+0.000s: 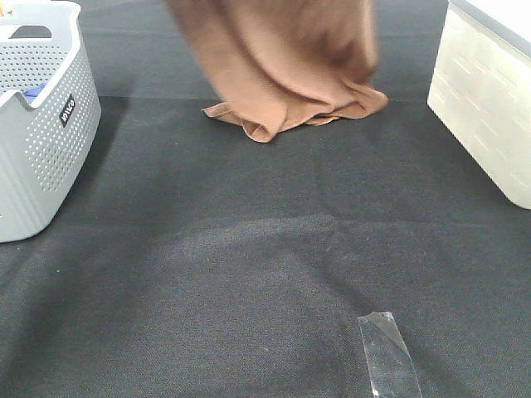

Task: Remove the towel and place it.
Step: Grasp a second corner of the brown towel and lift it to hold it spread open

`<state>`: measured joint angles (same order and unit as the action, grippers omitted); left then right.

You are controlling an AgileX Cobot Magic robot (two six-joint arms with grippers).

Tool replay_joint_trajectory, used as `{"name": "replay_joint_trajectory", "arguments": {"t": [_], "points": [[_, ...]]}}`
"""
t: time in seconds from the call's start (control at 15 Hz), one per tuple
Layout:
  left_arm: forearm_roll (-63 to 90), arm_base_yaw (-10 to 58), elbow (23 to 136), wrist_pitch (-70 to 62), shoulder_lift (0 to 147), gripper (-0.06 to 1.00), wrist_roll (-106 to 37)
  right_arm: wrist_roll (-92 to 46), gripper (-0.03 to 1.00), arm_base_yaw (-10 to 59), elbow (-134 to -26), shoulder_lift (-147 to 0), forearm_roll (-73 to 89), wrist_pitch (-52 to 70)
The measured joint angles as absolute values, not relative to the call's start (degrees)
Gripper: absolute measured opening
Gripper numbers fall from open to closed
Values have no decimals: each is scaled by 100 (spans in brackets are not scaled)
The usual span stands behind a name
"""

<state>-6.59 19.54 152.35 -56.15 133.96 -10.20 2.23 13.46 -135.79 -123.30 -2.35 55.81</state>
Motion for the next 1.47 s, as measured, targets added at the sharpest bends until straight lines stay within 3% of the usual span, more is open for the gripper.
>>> {"name": "replay_joint_trajectory", "arguments": {"t": [0.27, 0.53, 0.93, 1.47], "points": [[-241, 2011, 15235, -6761, 12777, 0, -1020, -206, 1, 1346, -13579, -11723, 0, 6812], [413, 2000, 14822, -6853, 12347, 0, -974, -229, 1, 1335, -13235, -11024, 0, 6927], [877, 2063, 11322, -6744, 9832, 0, -756, -229, 1, 1387, -11047, -9190, 464, 6939], [1432, 2080, 7890, -6543, 7615, 0, -670, -218, 1, 1421, -8096, -7431, 1215, 6967]]}}
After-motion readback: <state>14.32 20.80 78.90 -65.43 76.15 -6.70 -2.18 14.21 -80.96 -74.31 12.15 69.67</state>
